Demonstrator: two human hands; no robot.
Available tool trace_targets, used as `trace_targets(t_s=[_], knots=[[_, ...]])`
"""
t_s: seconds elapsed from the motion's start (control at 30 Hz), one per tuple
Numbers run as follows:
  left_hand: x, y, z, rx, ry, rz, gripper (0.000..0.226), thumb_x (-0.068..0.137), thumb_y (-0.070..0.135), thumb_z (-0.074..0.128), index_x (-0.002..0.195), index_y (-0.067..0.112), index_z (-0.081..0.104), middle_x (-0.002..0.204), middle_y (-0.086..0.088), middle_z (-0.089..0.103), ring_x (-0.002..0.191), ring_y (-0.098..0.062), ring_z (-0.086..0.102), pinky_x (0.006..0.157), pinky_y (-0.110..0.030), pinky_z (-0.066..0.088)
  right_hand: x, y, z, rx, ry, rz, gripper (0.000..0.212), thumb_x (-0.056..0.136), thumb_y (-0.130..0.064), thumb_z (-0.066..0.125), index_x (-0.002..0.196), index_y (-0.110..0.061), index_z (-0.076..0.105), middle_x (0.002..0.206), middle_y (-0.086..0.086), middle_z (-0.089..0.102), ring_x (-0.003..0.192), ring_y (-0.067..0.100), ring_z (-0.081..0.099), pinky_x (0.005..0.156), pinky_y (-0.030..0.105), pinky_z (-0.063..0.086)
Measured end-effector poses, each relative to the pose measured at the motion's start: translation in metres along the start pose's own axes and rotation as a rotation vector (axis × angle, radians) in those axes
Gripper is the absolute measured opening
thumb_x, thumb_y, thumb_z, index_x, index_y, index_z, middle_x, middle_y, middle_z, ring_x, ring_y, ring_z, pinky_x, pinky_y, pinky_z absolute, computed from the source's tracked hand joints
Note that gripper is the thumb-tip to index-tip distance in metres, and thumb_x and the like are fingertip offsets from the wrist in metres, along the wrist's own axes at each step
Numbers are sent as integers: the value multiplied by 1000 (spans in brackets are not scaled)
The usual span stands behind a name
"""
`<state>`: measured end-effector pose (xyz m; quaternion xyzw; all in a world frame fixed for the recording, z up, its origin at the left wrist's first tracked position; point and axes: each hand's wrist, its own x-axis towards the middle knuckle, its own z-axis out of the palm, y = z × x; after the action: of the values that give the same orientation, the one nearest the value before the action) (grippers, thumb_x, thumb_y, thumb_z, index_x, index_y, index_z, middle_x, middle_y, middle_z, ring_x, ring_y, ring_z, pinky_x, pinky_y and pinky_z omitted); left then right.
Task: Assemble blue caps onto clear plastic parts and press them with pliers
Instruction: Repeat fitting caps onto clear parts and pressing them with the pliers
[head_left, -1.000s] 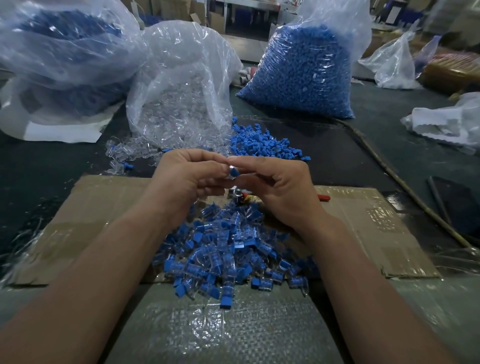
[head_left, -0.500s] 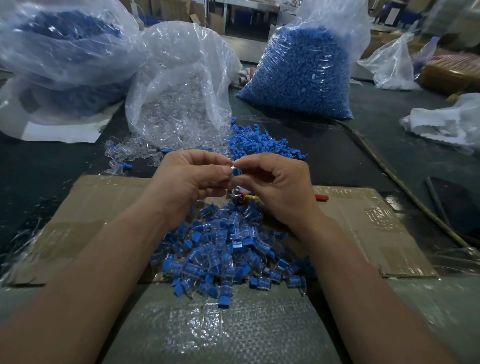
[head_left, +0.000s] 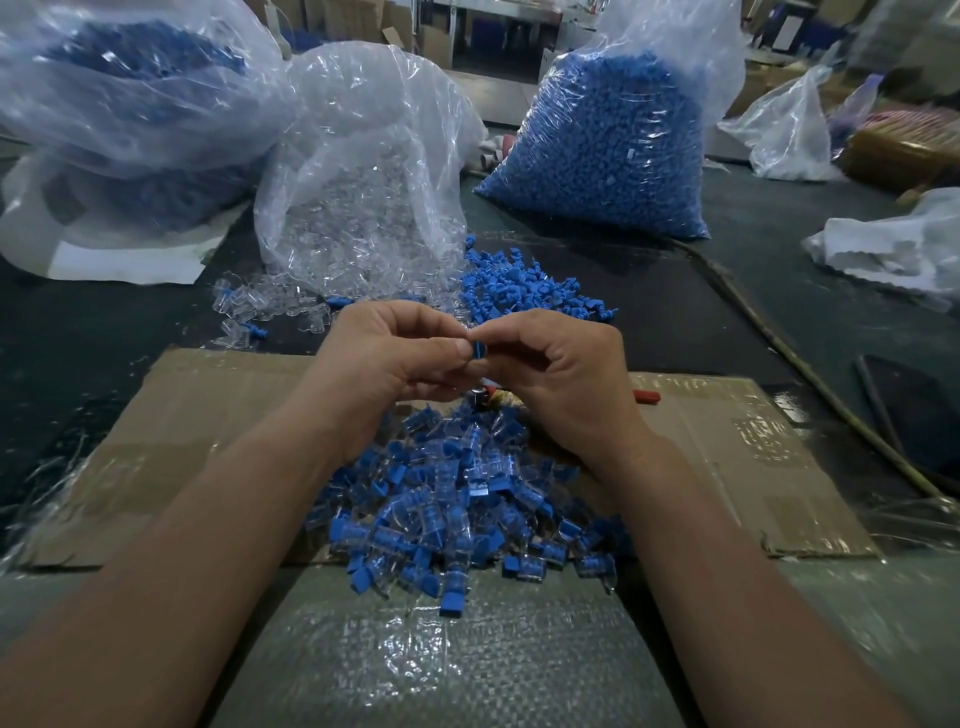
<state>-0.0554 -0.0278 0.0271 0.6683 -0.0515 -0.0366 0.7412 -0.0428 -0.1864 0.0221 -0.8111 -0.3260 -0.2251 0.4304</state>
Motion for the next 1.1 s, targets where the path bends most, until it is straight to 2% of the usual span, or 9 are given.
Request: trace_targets(t_s=[0.13,0.37,0.5,0.63,0.7,0.83,0.93,1.0,1.1], knots=[[0,1,2,39,24,49,15,72,-6,64,68,8,62,56,-6,67,50,-14,64,46,-16,47,0,-2,-1,18,-10,-4,23,70,-2,73,92,0,70,84,10,70,81,13,63,72,19,53],[-2,1,5,63,-18,73,19,79,-11,57,71,6,58,52,0,63,47,-5,60,46,-12,44,2,-5,-5,-18,-68,33,25,70,-6,76,94,-2,70,85,3,69,77,11,65,73,19,53],[1,-1,2,103,30,81,18,82,-6,57,73,9,58,54,3,63,54,-6,61,53,-15,50,5,1,-19,55,-113,315,29,71,-23,74,99,-17,68,83,-18,63,82,1,63,78,15,51],[3,-3,-2,113,66,96,17,83,-6,56,75,8,58,54,5,63,56,-6,62,56,-16,51,6,20,-47,-95,-212,525,21,73,-27,75,91,-28,66,81,-18,63,76,-5,60,70,9,48],[3,-4,-4,110,72,98,17,83,-6,56,74,9,58,54,5,63,56,-6,63,55,-16,51,3,26,-58,-153,-333,614,22,73,-29,75,90,-32,62,85,-18,61,81,-4,58,71,13,45],[5,-5,-6,105,105,99,19,83,-5,57,72,11,59,55,5,64,56,-7,63,53,-15,50,0,28,-64,-207,-552,726,31,72,-31,76,96,-36,58,92,-20,57,89,-2,52,67,16,36],[6,-5,-7,96,115,102,19,82,-5,57,72,11,59,55,5,64,57,-7,64,53,-15,50,1,27,-60,-236,-688,786,52,67,-30,80,111,-37,54,95,-23,49,93,3,48,74,24,35],[6,-5,-6,100,114,102,19,83,-5,57,72,11,58,56,4,64,57,-7,64,54,-15,50,1,26,-57,-263,-713,798,66,64,-29,82,121,-35,50,96,-22,43,99,6,43,81,27,35],[4,-3,-4,111,112,93,16,84,-3,56,74,10,58,62,1,64,59,-7,64,56,-16,51,1,24,-53,-306,-671,758,66,61,-28,84,120,-33,54,98,-19,46,99,8,46,82,27,38]])
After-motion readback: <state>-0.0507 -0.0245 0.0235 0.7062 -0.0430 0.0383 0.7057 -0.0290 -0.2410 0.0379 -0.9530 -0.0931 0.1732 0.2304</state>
